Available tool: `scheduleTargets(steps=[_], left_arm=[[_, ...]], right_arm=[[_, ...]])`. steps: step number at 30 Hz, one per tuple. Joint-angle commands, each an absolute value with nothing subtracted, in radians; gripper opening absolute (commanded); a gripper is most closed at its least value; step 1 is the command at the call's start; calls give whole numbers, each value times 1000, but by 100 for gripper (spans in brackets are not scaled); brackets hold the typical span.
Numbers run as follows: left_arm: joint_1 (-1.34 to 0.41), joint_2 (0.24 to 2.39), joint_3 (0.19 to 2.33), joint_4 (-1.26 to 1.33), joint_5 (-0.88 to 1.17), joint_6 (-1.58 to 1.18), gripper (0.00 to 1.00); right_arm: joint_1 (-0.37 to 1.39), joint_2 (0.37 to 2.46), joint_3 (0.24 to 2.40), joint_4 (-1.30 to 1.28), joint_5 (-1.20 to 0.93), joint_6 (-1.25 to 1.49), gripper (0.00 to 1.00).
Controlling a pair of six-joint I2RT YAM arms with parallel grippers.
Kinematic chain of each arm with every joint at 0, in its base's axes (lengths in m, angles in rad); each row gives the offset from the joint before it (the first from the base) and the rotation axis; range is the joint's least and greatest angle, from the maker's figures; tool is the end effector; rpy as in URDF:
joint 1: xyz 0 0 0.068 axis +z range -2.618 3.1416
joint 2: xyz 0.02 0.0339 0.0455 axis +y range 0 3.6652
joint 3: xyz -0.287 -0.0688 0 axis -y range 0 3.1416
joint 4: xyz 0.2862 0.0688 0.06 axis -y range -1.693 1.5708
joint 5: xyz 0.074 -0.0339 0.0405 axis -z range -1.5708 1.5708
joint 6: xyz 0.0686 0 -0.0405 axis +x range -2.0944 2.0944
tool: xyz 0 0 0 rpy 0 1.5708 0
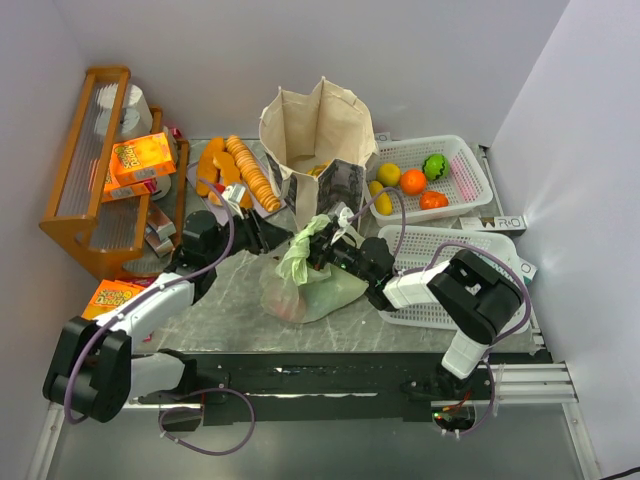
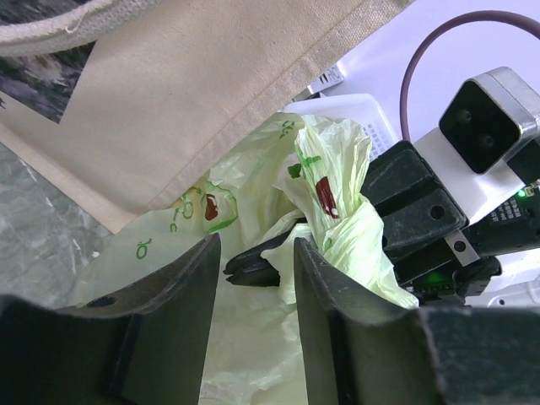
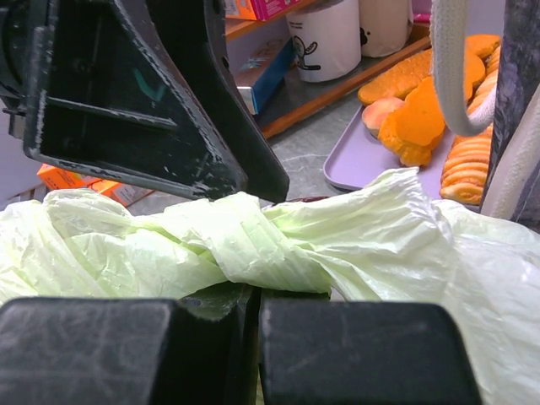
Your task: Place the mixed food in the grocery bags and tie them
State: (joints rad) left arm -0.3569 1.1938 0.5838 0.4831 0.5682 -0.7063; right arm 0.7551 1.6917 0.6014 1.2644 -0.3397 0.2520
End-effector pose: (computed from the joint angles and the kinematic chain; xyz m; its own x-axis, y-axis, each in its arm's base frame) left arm 0.2814 -0.1443 0.2489 -0.6059 -0.3579 -0.7104 0.5276 0.4876 -0.6956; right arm 0.2586 0.2748 0.1964 -0.0986 0.2301 -0.9682 -0.8887 0.4175 0.1897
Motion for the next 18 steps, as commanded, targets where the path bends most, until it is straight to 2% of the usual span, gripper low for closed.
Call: scheduleTargets(steps=[1,14,17,18], left_arm=[[-354,1200,626,560,609,-732,45],[-393,1258,607,689,658,-807,42],[-402,1270,607,698,670,-808,32],[-403,1273,603,725,690,-821,24]], right_arm=[[767,1647,601,1424,-341,222,0],[772,1649,600,1399,-337,201,0],[773,1649,598,1402,-334,204,0],[773,1649,597,1404,-333,203,0]])
